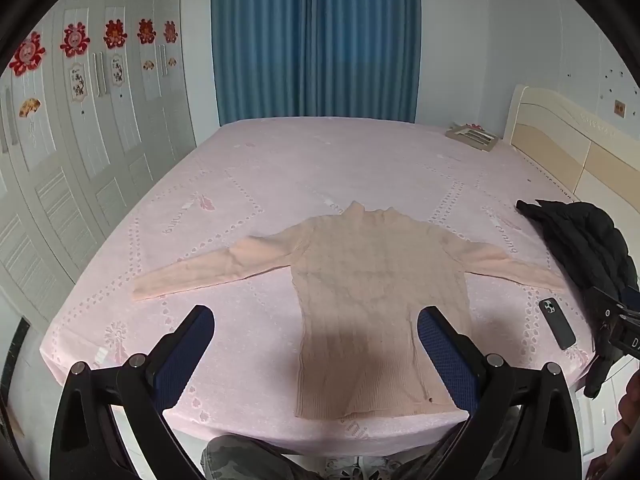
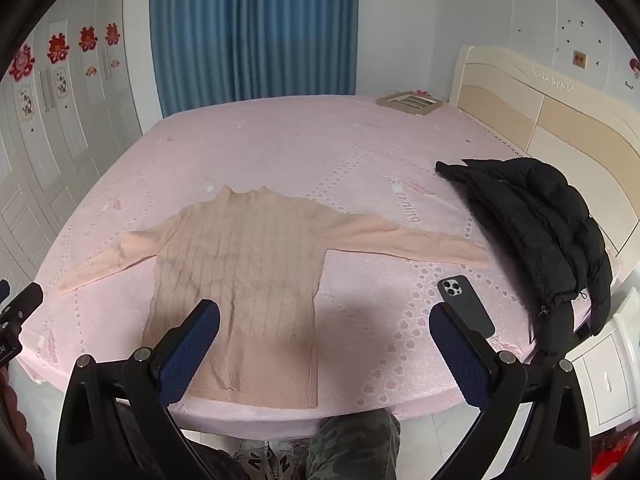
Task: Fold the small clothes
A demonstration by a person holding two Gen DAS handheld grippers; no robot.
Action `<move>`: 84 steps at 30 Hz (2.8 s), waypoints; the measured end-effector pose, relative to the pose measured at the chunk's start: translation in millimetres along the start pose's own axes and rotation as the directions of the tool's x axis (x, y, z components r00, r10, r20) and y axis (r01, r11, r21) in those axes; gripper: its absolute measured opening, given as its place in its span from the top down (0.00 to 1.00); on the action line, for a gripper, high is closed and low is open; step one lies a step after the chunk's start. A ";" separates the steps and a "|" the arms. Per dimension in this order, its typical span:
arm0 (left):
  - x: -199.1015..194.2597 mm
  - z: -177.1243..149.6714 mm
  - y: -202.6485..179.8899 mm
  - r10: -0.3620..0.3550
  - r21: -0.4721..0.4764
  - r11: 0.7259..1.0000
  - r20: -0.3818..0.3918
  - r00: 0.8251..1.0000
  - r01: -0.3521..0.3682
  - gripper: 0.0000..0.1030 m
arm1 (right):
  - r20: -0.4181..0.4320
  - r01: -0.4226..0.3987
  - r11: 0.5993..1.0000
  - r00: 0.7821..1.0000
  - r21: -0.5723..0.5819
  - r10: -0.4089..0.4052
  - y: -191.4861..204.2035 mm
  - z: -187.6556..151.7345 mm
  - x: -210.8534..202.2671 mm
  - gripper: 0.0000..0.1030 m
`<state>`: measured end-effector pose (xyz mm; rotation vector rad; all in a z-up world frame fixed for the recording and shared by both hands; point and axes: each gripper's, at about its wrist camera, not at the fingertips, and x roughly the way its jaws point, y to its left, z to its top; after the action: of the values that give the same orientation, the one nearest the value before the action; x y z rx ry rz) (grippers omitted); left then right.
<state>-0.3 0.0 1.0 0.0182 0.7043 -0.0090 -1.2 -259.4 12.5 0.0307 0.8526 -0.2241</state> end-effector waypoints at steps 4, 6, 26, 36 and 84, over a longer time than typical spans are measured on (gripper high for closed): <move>-2.1 1.8 2.0 -0.015 -0.017 1.000 -0.011 1.000 0.015 0.01 | 0.013 0.003 1.000 1.000 0.000 -0.003 0.6 -2.5 -2.1 0.00; -2.7 3.1 2.5 -0.009 -0.017 1.000 -0.014 1.000 0.009 0.01 | 0.016 -0.001 1.000 1.000 0.000 0.001 0.0 -0.7 -4.4 0.00; 4.6 8.9 5.4 -0.014 -0.038 0.999 -0.024 1.000 0.013 0.00 | 0.025 -0.025 1.000 0.999 -0.002 0.025 4.4 5.7 -10.1 0.00; -0.1 6.5 6.6 -0.014 -0.043 0.999 -0.015 1.000 0.013 0.01 | 0.028 -0.031 1.000 0.999 0.003 0.031 3.5 5.3 -13.0 0.00; 5.9 3.9 9.6 -0.026 -0.053 0.998 -0.023 0.999 0.025 0.00 | 0.013 -0.037 0.999 0.999 0.014 0.037 2.5 3.3 -7.6 0.00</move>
<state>6.9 9.5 0.3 -0.0408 0.7287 -0.0146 -3.0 -256.0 20.2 0.0585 0.8376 -0.1954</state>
